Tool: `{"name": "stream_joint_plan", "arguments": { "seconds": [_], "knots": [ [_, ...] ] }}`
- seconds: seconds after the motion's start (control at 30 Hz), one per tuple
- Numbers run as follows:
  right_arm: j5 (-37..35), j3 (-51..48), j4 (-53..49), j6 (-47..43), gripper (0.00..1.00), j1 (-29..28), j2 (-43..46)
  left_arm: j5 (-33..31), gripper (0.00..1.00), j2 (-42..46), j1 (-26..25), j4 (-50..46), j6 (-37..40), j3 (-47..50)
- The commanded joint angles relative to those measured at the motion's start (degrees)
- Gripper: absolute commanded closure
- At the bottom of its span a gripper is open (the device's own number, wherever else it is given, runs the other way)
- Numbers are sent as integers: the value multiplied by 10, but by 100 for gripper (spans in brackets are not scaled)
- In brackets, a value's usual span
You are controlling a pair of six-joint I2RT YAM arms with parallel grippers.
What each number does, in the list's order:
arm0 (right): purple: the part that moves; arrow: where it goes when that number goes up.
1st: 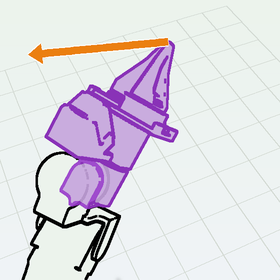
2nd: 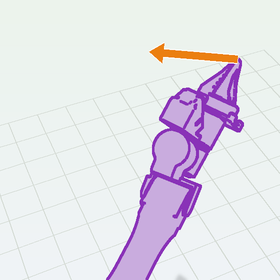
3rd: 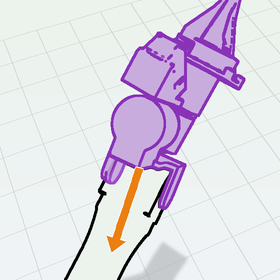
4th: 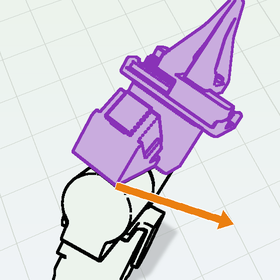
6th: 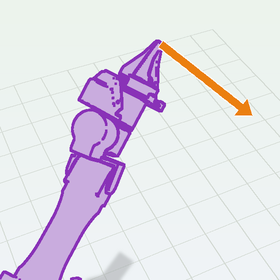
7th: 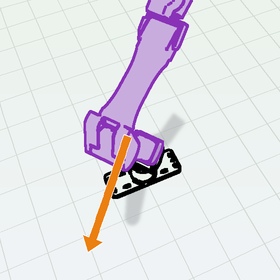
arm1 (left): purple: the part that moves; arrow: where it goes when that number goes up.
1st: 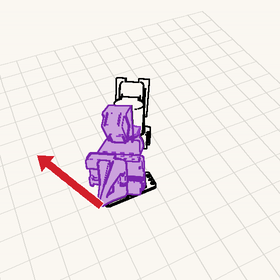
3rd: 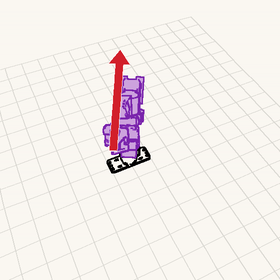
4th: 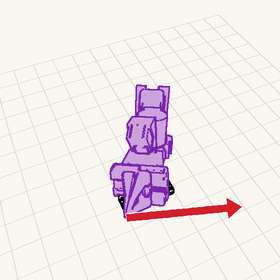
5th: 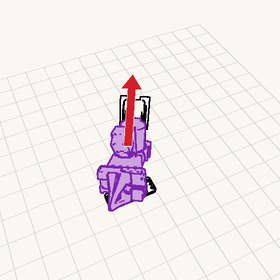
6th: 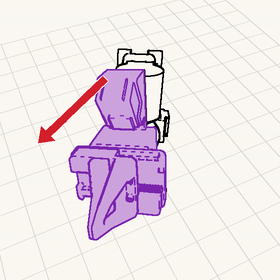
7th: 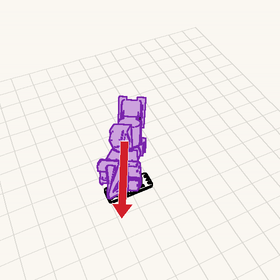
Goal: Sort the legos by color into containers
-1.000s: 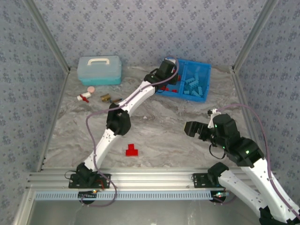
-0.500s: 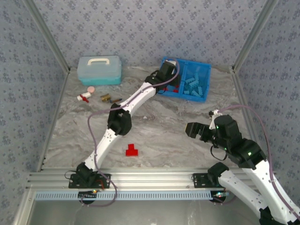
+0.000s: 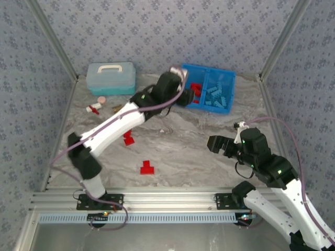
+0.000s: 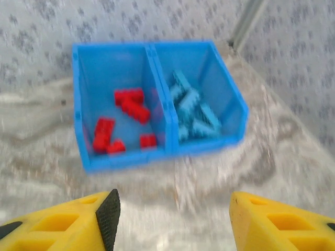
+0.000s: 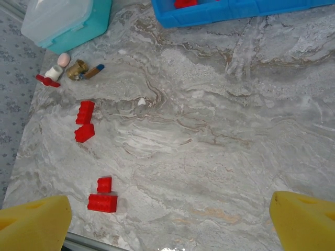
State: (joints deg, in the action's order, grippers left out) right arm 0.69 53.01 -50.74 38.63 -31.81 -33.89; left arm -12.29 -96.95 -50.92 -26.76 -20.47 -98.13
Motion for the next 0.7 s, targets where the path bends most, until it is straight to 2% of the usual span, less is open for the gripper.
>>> {"name": "stream_joint_plan", "arguments": {
  "seconds": [0.0, 0.13, 0.2, 0.27, 0.4, 0.47, 0.53, 0.67],
  "knots": [
    [3, -10, 19, 12, 0, -1, 0, -84, 41, 86, -28, 9, -37, 141],
    [9, -22, 36, 15, 0, -1, -8, -178, 40, 181, -104, -51, -114, 247],
    [13, -26, 41, 19, 0, -2, -12, -215, 37, 211, -137, -108, -187, 284],
    [17, -28, 44, 20, 0, -1, -14, -228, 30, 238, -167, -167, -268, 329],
    [15, -31, 42, 16, 0, -1, -15, -208, 20, 283, -206, -202, -385, 425],
    [16, -33, 42, 15, 0, -1, -14, -182, 11, 302, -209, -208, -425, 466],
    [18, -36, 43, 18, 0, -1, -14, -169, 1, 315, -209, -213, -446, 492],
    [21, -42, 49, 23, 0, -1, -14, -96, 1, 311, -182, -221, -433, 510]
  ]
}}
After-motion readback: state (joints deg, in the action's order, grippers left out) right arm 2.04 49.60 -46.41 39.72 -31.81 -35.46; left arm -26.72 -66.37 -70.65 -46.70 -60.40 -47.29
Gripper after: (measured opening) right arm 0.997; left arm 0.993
